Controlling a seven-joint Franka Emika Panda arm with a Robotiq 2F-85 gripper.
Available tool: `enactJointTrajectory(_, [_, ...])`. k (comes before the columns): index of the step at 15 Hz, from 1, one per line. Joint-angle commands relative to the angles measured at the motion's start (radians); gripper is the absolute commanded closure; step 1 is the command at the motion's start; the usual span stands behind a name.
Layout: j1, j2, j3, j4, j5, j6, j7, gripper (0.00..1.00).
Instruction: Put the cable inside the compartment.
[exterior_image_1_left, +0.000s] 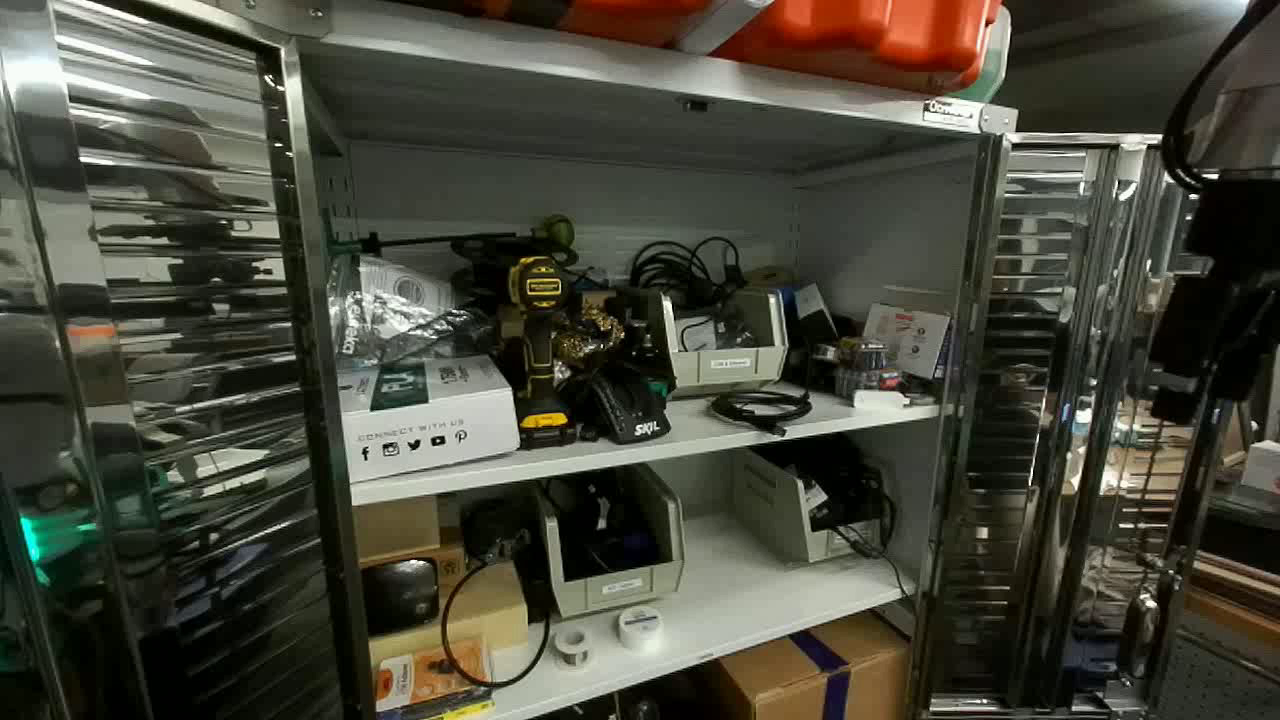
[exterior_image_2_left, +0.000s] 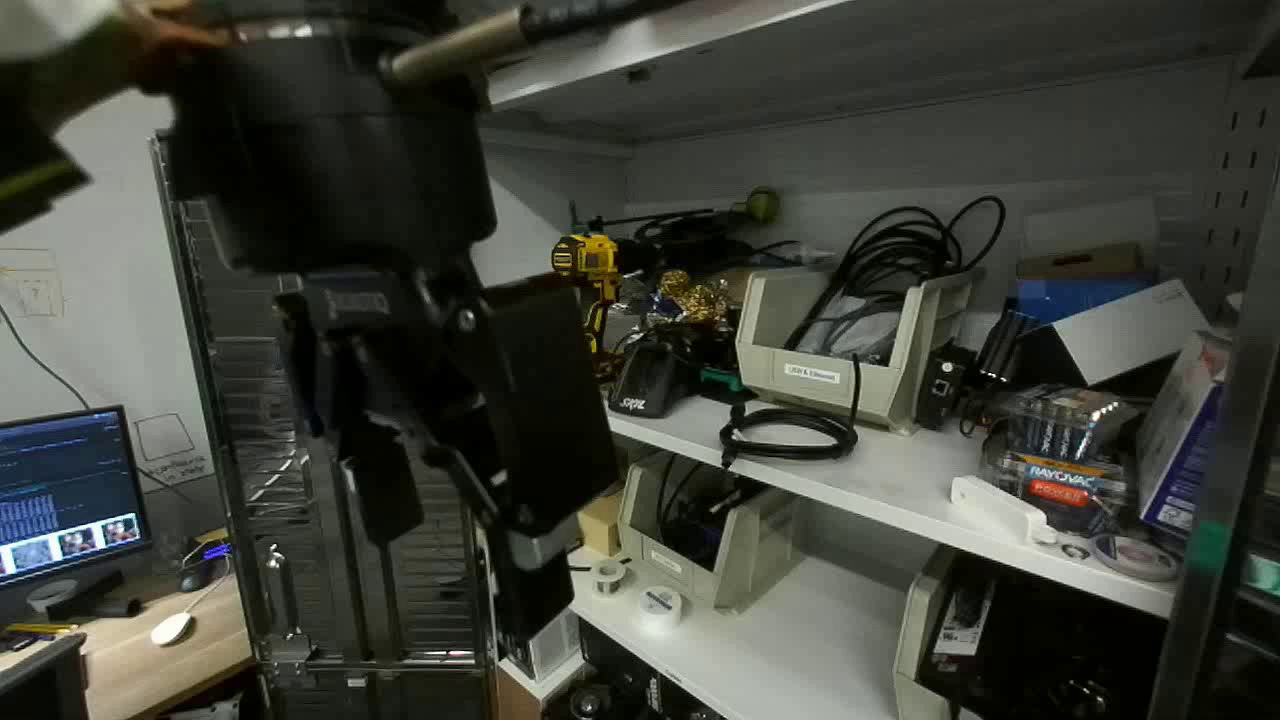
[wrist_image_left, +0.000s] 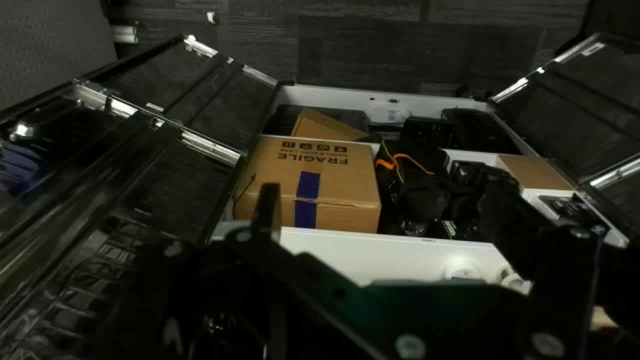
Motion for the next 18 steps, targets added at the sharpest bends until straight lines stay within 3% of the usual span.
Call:
enactJointTrajectory(1, [0.008,0.000,-0.005,0.005,-0.004,-0.002,0.005,0.00])
enactJointTrajectory(7, [0.004,0.006,0.002,0.013,-0.002,0.006,0.024,0.00])
enactJointTrajectory(18, [-0.025,0.287,0.078,0.066,0.041,0.273,0.369,0.00])
